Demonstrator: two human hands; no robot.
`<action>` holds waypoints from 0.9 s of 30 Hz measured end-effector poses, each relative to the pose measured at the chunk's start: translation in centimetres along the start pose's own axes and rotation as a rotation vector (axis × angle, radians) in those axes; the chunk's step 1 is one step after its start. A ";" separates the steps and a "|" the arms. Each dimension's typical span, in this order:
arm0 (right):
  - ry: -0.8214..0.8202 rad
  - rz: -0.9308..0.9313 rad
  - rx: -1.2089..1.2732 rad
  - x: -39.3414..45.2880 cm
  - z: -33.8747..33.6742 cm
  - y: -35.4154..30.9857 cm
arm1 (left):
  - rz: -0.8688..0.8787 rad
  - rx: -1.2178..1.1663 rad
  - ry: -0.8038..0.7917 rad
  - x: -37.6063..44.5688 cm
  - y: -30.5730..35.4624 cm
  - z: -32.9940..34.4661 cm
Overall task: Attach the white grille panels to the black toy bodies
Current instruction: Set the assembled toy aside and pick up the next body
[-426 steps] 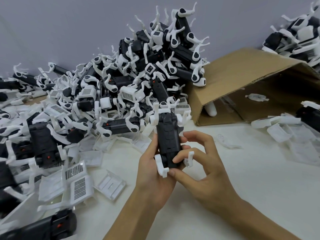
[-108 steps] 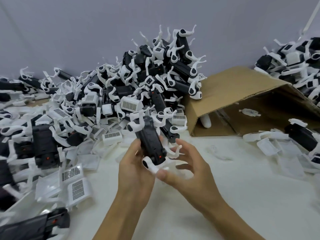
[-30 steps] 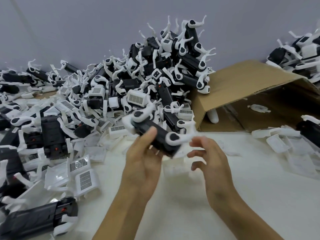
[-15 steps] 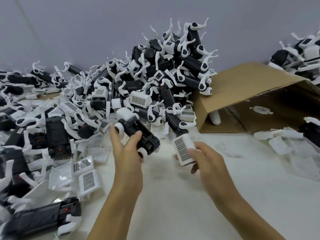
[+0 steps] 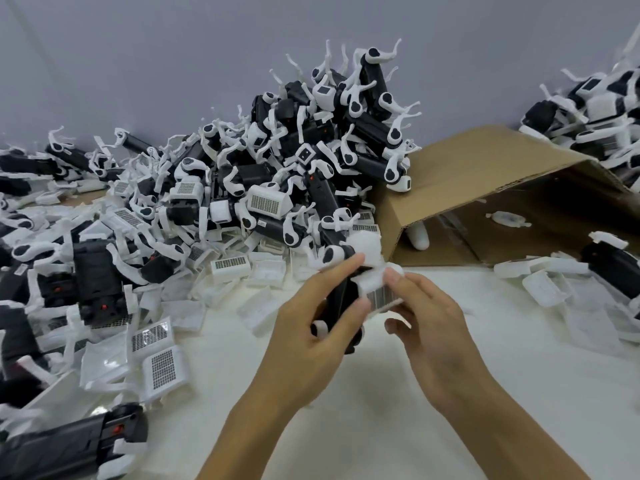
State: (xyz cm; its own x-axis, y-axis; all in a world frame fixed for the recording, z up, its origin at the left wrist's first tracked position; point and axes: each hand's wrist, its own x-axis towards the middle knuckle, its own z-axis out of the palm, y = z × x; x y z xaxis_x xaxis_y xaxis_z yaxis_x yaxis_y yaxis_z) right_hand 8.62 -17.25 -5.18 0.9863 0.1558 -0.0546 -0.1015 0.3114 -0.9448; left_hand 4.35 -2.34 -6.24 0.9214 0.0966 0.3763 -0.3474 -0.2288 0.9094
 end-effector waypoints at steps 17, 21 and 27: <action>0.003 -0.485 -0.337 -1.6 0.8 0.8 | 0.044 -0.156 -0.031 -0.5 0.2 0.8; 0.019 -0.480 -0.311 -1.5 0.7 1.0 | 0.058 -0.160 0.007 -0.5 0.1 0.9; -0.003 -0.433 -0.237 -1.4 0.7 1.3 | 0.024 -0.220 0.030 -0.3 0.1 1.0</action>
State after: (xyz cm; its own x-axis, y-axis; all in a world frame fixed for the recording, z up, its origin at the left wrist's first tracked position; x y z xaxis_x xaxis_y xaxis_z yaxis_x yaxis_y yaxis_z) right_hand 6.99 -16.38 -6.11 0.9309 0.0624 0.3599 0.3502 0.1268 -0.9280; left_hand 4.23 -3.35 -6.38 0.9080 0.1232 0.4006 -0.4019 -0.0147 0.9156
